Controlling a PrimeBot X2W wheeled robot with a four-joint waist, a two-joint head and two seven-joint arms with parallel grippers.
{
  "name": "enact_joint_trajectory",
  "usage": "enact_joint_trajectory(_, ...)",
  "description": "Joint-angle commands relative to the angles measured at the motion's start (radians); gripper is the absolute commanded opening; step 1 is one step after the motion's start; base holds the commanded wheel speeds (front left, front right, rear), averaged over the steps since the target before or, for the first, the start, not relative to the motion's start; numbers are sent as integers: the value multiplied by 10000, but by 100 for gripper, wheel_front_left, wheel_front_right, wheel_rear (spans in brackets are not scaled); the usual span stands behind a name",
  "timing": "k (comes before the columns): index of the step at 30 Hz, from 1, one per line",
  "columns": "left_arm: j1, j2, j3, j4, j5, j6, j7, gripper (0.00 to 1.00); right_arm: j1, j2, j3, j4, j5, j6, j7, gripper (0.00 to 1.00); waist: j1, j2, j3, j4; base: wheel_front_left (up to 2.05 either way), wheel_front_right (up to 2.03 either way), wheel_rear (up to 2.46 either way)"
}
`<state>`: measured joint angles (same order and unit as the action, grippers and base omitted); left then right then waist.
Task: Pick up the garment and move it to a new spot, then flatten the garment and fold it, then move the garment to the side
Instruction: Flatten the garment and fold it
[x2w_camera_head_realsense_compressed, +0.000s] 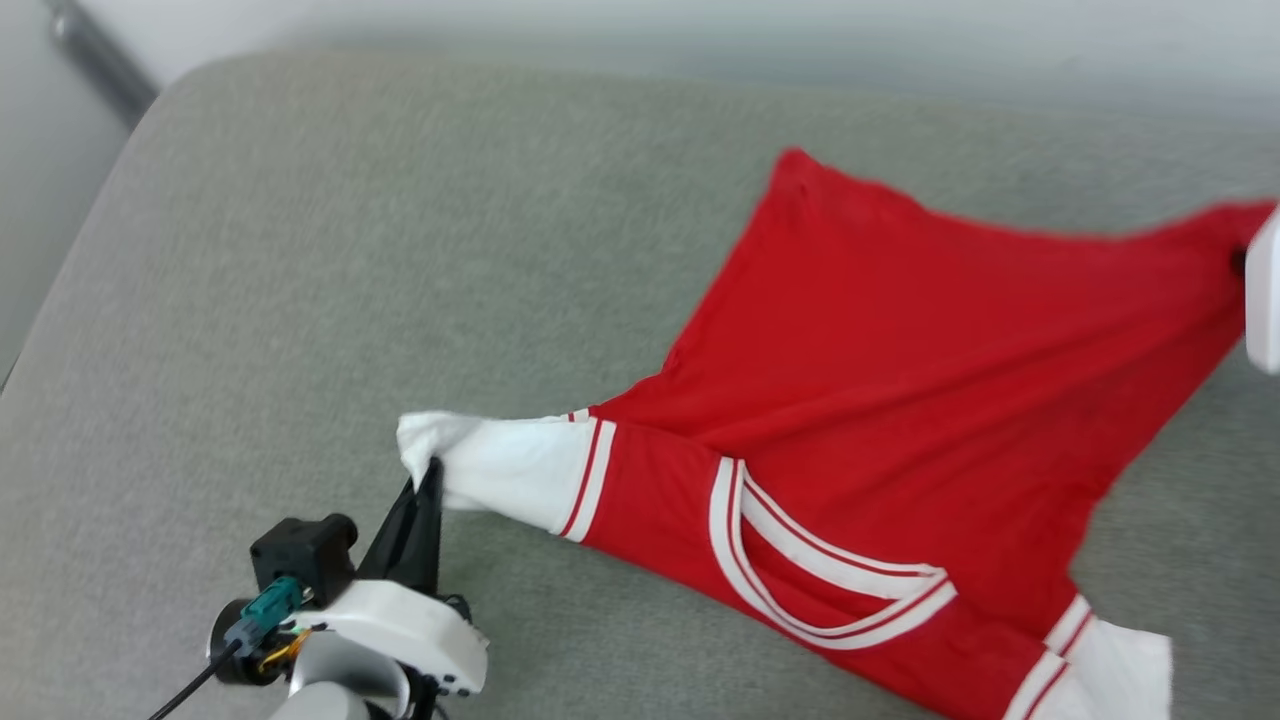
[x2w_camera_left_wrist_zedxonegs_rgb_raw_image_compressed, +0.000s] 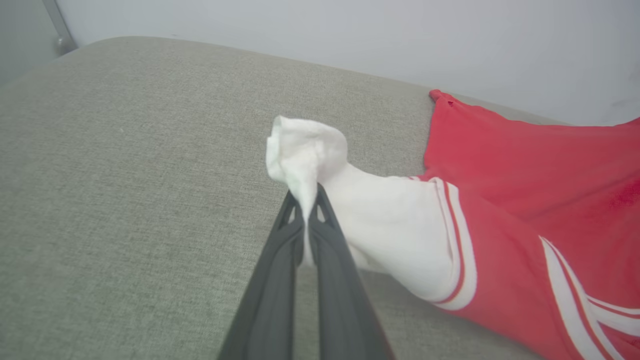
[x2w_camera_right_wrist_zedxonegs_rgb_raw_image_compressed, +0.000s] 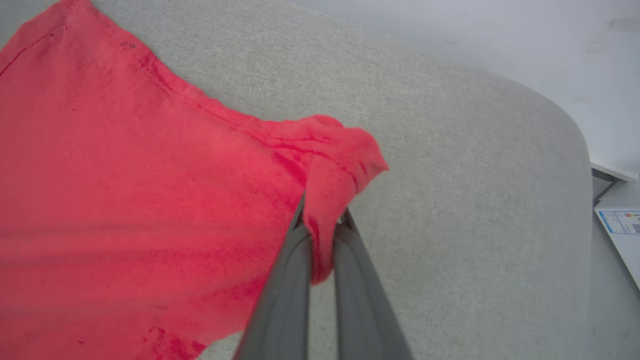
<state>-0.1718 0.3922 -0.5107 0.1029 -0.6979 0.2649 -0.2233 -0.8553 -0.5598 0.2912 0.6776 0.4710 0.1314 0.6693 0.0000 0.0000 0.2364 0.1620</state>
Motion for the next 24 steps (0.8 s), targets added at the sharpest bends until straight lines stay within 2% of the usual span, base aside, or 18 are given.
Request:
enact_joint_trajectory(1, 178, 86, 53, 10, -61, 63, 25, 0, 549, -182, 38, -235, 38, -15, 75, 0, 0, 0, -824, -747, 0, 0, 0)
enact_joint_trajectory(6, 878, 315, 236, -89, -314, 324, 146, 0, 3031, -323, -301, -1628, 361, -15, 613, 0, 0, 0, -1673, -1574, 0, 0, 0)
enact_joint_trajectory(10, 1437, 463, 432, -245, -499, 580, 181, 0, 5397, 77, -1068, -2621, 308, -15, 1066, 0, 0, 0, -2082, -2212, 0, 0, 0)
enact_joint_trajectory(15, 1773, 677, 561, -442, -616, 780, 306, 0, 8264, 1129, -2270, -3776, -9, -15, 1615, 0, 0, 0, -2180, -2659, 0, 0, 0)
enact_joint_trajectory(19, 1868, 778, 618, -470, -673, 822, 370, 0, 9767, 2169, -3047, -4750, -168, -15, 2083, 0, 0, 0, -2124, -2876, 0, 0, 0)
enact_joint_trajectory(20, 1886, 797, 636, -477, -684, 848, 371, 0, 9980, 2365, -3145, -5037, -250, -13, 2078, 7, 0, 0, -2112, -2926, 0, 0, 0)
enact_joint_trajectory(21, 1887, 808, 632, -494, -693, 859, 398, 0, 10155, 2559, -3264, -5302, -267, -13, 2022, 36, 0, 0, -2092, -2965, 0, 0, 0)
enact_joint_trajectory(22, 1882, 813, 626, -513, -698, 870, 402, 0, 10271, 2722, -3385, -5554, -287, -13, 1928, 100, 0, 0, -2081, -2999, 0, 0, 0)
enact_joint_trajectory(24, 1859, 831, 602, -559, -675, 896, 435, 0, 10345, 2881, -3642, -5993, -467, -13, 1567, 100, 0, 0, -2051, -3039, 0, 0, 0)
